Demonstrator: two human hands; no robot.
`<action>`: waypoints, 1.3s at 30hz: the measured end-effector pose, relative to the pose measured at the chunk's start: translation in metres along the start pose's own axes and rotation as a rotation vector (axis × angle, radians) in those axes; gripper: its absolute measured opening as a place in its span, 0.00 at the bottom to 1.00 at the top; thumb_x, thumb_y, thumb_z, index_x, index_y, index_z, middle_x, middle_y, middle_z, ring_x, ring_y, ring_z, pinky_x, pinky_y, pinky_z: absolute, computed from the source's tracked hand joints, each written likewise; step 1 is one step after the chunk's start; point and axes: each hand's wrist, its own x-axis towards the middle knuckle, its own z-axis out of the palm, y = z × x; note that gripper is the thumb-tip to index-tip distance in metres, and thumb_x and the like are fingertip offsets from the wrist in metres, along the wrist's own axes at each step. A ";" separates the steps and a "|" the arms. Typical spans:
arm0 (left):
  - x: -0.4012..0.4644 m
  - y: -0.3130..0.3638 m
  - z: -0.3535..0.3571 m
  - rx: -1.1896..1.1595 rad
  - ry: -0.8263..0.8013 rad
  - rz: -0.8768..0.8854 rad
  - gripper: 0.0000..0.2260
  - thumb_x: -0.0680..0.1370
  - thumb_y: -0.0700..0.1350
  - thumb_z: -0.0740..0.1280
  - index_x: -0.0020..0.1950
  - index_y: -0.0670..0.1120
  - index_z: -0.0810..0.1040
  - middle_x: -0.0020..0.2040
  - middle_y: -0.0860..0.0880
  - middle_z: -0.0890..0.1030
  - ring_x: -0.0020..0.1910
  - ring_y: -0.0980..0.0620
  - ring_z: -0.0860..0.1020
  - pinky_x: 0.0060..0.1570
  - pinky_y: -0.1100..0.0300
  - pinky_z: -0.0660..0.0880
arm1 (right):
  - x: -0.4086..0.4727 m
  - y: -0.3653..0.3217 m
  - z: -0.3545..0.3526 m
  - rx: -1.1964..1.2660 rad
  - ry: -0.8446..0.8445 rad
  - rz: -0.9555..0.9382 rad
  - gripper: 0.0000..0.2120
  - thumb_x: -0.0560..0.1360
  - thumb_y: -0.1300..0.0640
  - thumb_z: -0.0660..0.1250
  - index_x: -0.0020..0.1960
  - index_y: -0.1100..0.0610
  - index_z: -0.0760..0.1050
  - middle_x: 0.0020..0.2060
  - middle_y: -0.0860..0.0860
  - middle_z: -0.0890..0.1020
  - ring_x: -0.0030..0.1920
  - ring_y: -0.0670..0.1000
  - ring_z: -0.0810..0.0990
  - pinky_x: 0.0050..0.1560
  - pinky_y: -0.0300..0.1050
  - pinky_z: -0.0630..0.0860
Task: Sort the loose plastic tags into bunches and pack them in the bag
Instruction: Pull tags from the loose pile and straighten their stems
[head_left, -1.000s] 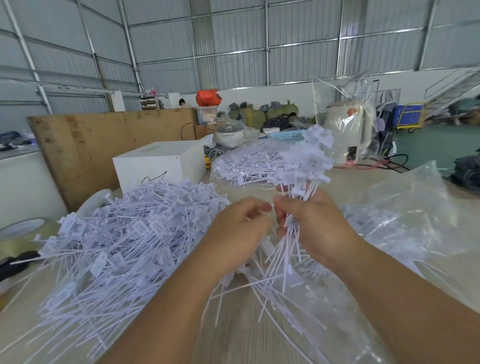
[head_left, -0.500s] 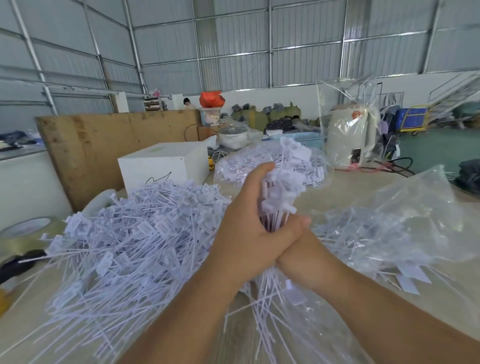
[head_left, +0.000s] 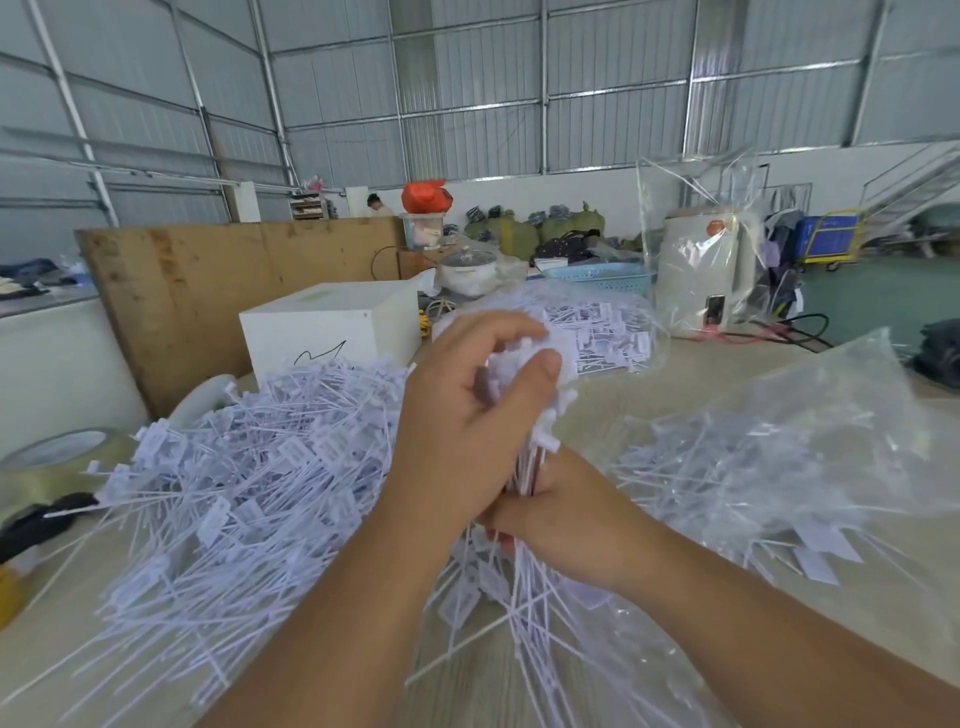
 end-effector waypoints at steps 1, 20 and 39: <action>-0.001 -0.002 0.001 -0.006 0.015 -0.033 0.07 0.75 0.53 0.67 0.50 0.55 0.80 0.47 0.58 0.80 0.43 0.57 0.77 0.44 0.60 0.72 | 0.000 0.001 -0.001 0.005 0.004 0.002 0.12 0.68 0.53 0.67 0.41 0.63 0.77 0.36 0.64 0.80 0.34 0.60 0.78 0.43 0.62 0.77; -0.017 -0.037 0.003 0.334 -0.789 -0.431 0.33 0.64 0.56 0.77 0.67 0.57 0.70 0.51 0.64 0.77 0.49 0.67 0.77 0.47 0.70 0.73 | 0.007 -0.011 -0.047 0.380 0.551 -0.031 0.15 0.78 0.57 0.67 0.35 0.65 0.78 0.25 0.54 0.78 0.25 0.46 0.75 0.28 0.33 0.70; -0.030 -0.049 0.028 0.844 -0.821 -0.330 0.14 0.75 0.56 0.66 0.34 0.49 0.74 0.36 0.52 0.76 0.43 0.49 0.75 0.43 0.54 0.67 | 0.003 0.015 -0.038 0.151 0.404 0.055 0.17 0.79 0.57 0.66 0.34 0.63 0.78 0.26 0.57 0.78 0.28 0.52 0.75 0.34 0.43 0.74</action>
